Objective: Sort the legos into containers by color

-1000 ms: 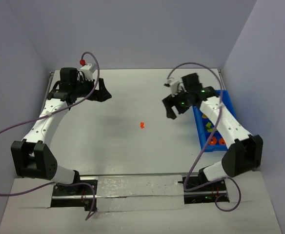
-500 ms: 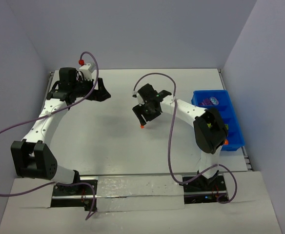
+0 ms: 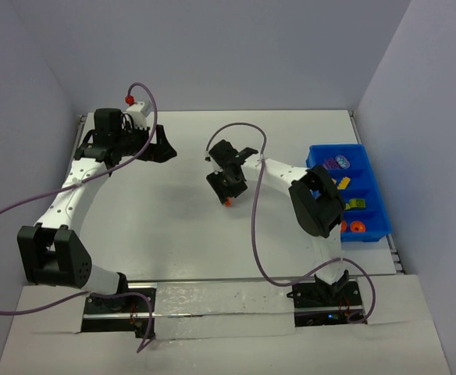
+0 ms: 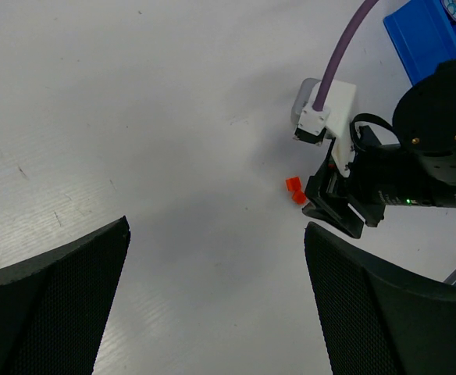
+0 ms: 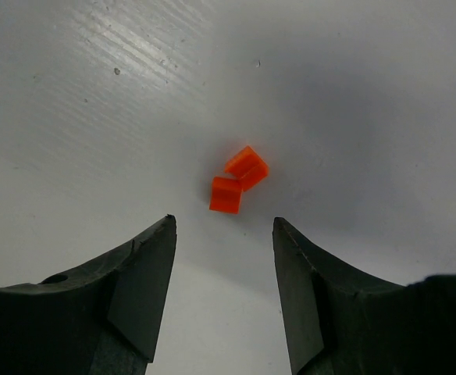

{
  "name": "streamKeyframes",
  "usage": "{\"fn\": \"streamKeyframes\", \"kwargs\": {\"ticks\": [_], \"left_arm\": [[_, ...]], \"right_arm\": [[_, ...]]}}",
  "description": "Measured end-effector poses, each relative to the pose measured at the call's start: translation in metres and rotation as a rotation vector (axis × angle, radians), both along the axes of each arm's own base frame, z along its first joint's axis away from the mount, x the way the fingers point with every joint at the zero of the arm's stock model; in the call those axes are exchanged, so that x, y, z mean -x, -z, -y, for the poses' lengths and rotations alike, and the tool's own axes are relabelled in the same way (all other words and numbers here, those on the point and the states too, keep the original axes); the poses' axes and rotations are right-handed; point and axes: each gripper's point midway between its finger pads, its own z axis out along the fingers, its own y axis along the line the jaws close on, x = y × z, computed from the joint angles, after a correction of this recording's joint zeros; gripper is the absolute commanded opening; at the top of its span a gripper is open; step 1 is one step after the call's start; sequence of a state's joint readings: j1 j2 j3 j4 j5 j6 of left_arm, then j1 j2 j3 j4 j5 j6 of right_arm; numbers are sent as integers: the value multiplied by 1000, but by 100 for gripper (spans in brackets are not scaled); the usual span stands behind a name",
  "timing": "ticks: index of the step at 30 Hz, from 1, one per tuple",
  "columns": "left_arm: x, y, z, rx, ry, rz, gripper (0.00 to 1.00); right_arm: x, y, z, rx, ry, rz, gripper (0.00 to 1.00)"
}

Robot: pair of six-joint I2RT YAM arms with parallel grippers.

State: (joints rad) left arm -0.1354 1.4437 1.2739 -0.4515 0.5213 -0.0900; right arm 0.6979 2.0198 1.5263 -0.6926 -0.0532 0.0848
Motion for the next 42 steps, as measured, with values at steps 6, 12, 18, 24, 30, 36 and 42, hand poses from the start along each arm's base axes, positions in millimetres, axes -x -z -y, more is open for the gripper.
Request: {"fn": "streamKeyframes", "kwargs": {"ticks": [6,12,18,24,30,36,42], "left_arm": [[0,0,0,0,0,0,99],[0,0,0,0,0,0,99],[0,0,0,0,1,1,99],[0,0,0,0,0,1,99],[0,0,0,0,0,1,99],[0,0,0,-1,1,1,99],[0,0,0,0,1,0,99]], "right_arm": [[1,13,0,15,7,-26,51],[3,24,0,26,8,-48,48],[0,24,-2,22,8,-43,39],[-1,25,-4,17,4,-42,23],[1,25,-4,7,-3,-38,16],[17,20,6,7,-16,-62,11],[21,-20,6,-53,-50,-9,8]]}}
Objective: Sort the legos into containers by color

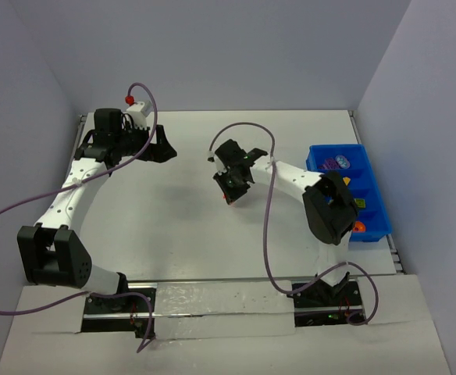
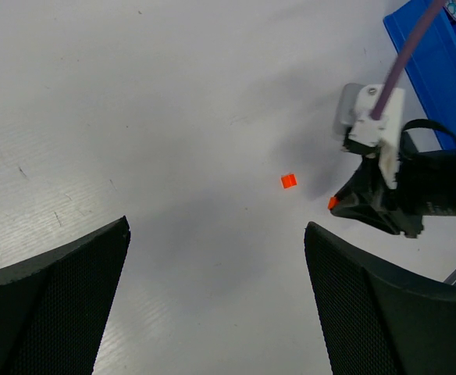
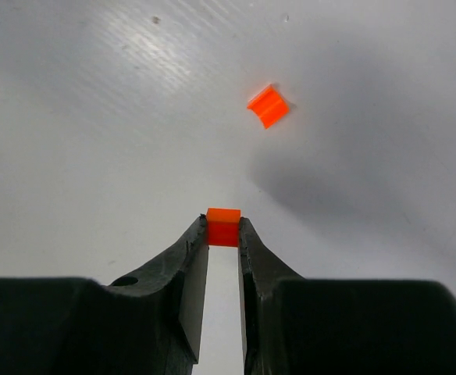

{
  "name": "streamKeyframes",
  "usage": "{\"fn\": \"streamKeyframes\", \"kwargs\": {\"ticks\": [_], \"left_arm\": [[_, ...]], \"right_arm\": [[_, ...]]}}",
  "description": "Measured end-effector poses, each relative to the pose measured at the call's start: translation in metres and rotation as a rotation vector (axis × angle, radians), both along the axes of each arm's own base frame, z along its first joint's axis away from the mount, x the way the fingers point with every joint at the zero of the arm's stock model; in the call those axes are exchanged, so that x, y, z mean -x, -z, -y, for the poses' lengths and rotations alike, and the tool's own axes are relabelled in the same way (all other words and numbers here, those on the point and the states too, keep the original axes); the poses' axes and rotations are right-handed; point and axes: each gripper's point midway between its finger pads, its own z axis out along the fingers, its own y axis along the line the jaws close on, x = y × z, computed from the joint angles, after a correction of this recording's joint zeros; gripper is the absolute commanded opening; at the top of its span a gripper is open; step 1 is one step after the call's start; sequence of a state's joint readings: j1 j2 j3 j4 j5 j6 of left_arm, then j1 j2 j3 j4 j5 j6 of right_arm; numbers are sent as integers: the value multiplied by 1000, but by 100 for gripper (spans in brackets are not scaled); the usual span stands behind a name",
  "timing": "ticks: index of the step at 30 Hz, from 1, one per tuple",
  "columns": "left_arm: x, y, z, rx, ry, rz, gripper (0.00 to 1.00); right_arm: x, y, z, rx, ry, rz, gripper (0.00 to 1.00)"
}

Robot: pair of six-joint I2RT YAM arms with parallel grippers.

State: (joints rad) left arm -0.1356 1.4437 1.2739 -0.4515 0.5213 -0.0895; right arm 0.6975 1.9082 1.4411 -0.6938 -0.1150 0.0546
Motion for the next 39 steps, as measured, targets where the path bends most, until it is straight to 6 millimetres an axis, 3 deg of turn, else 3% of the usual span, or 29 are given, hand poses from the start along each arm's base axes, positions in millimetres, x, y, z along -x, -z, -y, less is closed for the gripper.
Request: {"fn": "streamKeyframes", "kwargs": {"ticks": [4,7,9,12,15,20,24,30,39], "left_arm": [[0,0,0,0,0,0,99],[0,0,0,-3,2,2,99],[0,0,0,-6,4,4,99],[0,0,-1,-10,8,9,99],[0,0,0,-10,9,9,99],[-1,1,3,-9,17,10,99],[-1,6,10,-11,33,-1,99],[-1,8,12,-12,38,-5,99],[-1,8,12,-11,38,-3,99]], "right_arm": [[1,-35,4,-62,-13,57,6],[3,-57,30,-96,8,85,6],[0,-67,63,-105,68,102,6],[-6,-78,132,-98,211,141,6],[4,-88,200,-64,357,191,7],[46,-95,260,-25,468,231,7],[56,-98,306,41,585,247,5],[73,-73,342,139,616,126,4],[86,-40,355,225,549,-19,10]]}}
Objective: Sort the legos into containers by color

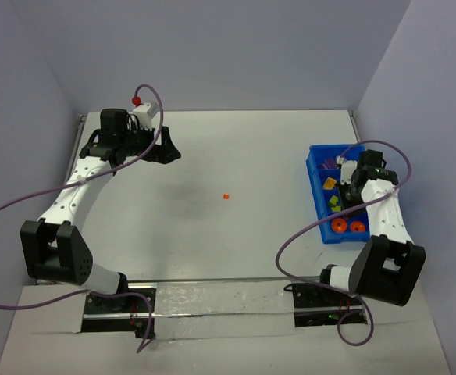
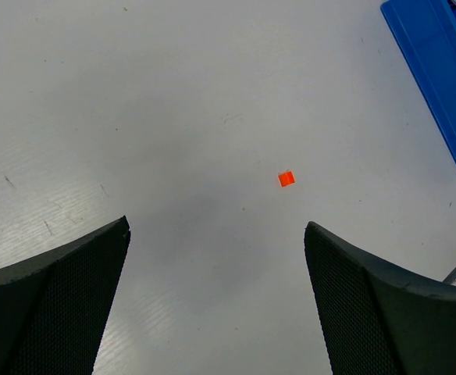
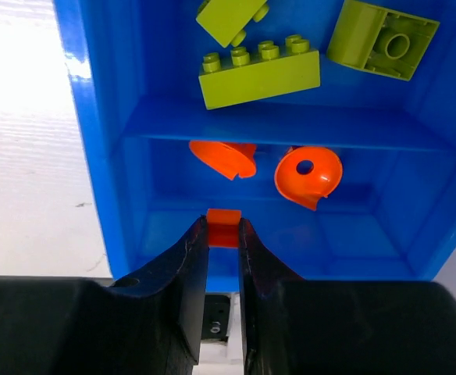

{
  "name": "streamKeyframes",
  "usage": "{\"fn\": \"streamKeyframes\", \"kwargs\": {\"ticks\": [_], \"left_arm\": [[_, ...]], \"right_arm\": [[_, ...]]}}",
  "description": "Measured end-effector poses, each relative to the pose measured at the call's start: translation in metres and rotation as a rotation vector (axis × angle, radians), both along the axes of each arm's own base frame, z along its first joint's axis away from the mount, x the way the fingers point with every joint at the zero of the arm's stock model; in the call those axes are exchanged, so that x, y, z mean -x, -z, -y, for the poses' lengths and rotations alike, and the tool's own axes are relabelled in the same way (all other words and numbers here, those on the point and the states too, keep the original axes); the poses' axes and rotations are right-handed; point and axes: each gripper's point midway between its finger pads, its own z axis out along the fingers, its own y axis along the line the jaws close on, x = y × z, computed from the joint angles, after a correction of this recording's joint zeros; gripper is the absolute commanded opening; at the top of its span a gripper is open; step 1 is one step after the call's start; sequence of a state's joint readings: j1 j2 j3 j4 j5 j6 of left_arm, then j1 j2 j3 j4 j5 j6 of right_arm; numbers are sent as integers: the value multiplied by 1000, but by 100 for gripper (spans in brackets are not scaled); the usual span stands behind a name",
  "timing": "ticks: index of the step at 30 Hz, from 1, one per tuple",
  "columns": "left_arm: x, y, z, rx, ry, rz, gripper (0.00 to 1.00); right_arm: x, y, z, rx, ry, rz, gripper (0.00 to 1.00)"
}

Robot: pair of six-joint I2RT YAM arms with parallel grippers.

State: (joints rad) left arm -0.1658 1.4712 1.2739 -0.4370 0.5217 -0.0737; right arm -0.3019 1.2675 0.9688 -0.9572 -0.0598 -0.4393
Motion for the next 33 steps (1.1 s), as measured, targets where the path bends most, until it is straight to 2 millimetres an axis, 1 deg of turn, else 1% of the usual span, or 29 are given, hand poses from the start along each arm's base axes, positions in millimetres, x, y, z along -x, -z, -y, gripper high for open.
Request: {"fn": "streamKeyframes", "kwargs": {"ticks": [3,5,7,9,10,12,13,16,18,20,22,23,24,25,27,28,30,32,33], "left_arm": [[0,0,0,-2,2,2,99],[0,0,0,-2,2,2,99],[0,0,0,-2,2,2,99],[0,0,0,-2,2,2,99],[0,0,0,-2,2,2,99],[0,0,0,-3,2,3,99],[0,0,0,-3,2,3,99],[0,0,0,-3,3,4,99],[0,0,0,-4,3,4,99],[0,0,0,-4,3,4,99],[0,0,0,-4,3,4,99],[0,0,0,-4,3,4,99],[0,0,0,-4,3,4,99],[0,0,0,-4,3,4,99],[0,0,0,-4,3,4,99],[0,0,0,-4,3,4,99],[0,0,-1,-2,2,4,99],[-1,-1,-1,0,1,4,99],[-1,-1,-2,0,-1,4,99]], "right_arm": [[1,6,3,8,-6,-27,18],[1,10,4,12,-9,-40,29],[3,13,4,12,-12,-58,45],[4,16,5,12,-19,-70,55],[4,17,5,11,-20,-75,56],[5,17,5,10,-23,-78,67],[5,17,4,9,-24,-80,69],[7,15,2,-1,-25,-89,69],[5,9,0,-18,-23,-81,69],[-5,-5,-5,-39,-25,-44,68],[-25,-26,-14,-50,-35,30,67],[-39,-39,-23,-56,-60,76,67],[-53,-52,-38,-65,-97,128,67],[-66,-65,-56,-78,-141,179,67],[-86,-83,-96,-116,-237,256,66],[-93,-85,-119,-147,-289,266,65],[-103,-85,-159,-205,-367,265,64],[-115,-72,-193,-253,-401,231,61],[-119,-60,-208,-269,-409,205,59]]}}
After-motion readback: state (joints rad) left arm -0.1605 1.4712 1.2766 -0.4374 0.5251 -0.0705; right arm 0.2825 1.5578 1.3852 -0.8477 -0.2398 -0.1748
